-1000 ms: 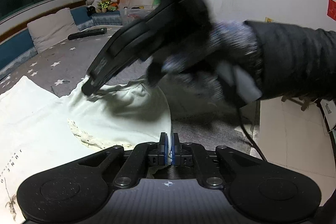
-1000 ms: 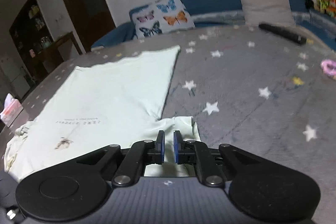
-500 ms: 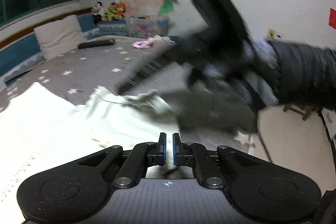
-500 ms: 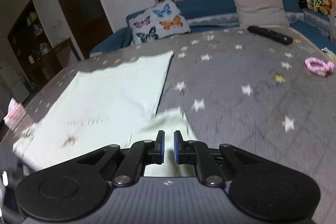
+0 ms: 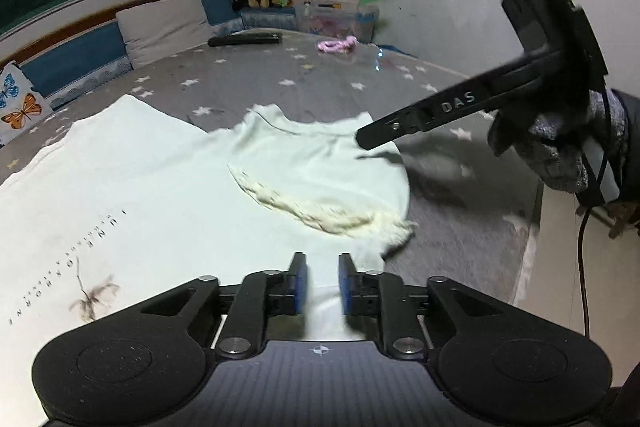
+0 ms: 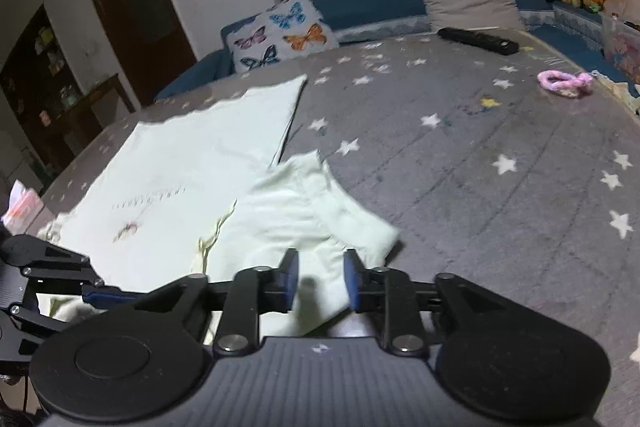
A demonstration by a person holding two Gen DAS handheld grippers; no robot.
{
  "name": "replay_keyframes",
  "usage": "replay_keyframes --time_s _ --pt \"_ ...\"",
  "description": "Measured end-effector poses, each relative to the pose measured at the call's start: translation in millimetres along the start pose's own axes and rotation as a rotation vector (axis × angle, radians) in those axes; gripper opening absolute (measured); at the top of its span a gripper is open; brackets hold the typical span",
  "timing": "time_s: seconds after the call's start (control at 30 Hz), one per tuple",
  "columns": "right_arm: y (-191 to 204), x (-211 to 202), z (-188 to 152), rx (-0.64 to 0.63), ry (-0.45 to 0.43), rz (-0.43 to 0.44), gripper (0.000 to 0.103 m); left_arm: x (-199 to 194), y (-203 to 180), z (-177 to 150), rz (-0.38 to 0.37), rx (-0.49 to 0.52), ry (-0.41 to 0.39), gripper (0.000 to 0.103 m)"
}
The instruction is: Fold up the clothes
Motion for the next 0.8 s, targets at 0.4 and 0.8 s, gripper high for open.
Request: replay_keyframes --time_s 0.4,0.8 --pt "-4.8 -8.1 -1.2 0.036 -0.085 -0.116 0.033 -7.8 -1.6 15.4 0.041 0.001 -0.050 0.036" --pt "-14.7 -0.2 -4.2 0.109 -0.111 -0.113 0.014 -9.5 5.5 7.3 0.078 -0.036 -0.023 0.052"
Point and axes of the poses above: each gripper's, at about its wrist camera, not at the fingertips, and x roughly the way its jaws point, y to its left, z to its top, the point moved 2 cm from there along x, roughly the way its jaws point, and after that the axes turned 10 degrees about x, right-handed, at the moved point
